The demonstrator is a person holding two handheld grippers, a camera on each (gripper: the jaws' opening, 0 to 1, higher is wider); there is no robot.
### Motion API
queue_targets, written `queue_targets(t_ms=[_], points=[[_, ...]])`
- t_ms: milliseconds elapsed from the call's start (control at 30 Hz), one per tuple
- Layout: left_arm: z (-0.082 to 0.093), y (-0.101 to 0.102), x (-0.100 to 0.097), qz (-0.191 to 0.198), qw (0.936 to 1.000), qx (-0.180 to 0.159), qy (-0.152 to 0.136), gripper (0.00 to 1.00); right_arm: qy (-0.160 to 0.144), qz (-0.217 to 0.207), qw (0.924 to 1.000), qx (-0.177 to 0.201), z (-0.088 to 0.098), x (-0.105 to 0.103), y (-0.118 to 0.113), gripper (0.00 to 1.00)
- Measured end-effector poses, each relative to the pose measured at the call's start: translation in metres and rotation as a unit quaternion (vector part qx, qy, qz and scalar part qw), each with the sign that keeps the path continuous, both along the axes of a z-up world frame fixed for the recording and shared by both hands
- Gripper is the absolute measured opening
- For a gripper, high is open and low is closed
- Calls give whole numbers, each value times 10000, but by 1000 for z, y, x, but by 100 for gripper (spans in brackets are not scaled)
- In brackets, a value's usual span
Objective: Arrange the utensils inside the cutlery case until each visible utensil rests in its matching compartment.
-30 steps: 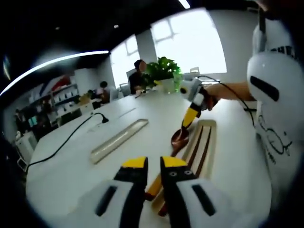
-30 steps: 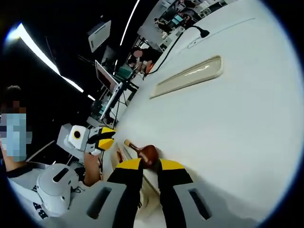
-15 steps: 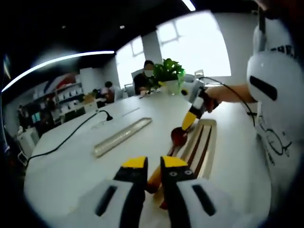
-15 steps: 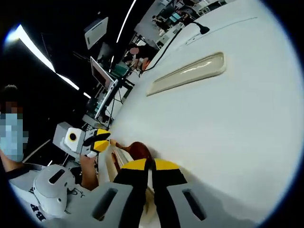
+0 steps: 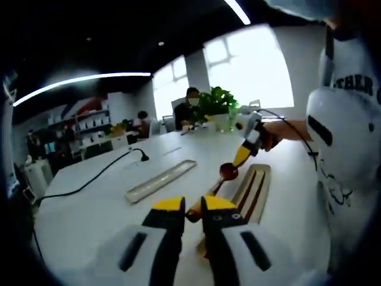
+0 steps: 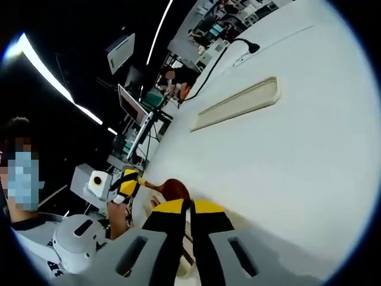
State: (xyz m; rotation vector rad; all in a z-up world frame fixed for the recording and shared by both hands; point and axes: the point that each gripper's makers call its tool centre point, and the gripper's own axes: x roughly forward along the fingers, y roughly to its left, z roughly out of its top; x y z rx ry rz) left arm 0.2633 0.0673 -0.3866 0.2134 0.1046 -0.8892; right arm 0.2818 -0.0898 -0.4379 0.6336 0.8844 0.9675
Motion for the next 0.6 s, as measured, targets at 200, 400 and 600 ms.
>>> queue_targets(t_ms=[200, 400, 600], points=[[1, 4, -6, 49, 9999, 81, -93, 11, 0, -99, 9999, 19, 6, -6, -8, 0], [-4, 12, -14, 166, 9998, -87, -73, 11, 81, -265, 9996, -69, 5, -20, -17, 0], [-15, 9, -21, 126, 9999, -71, -18, 11, 229, -516, 9983, -152, 0, -32, -19, 1]])
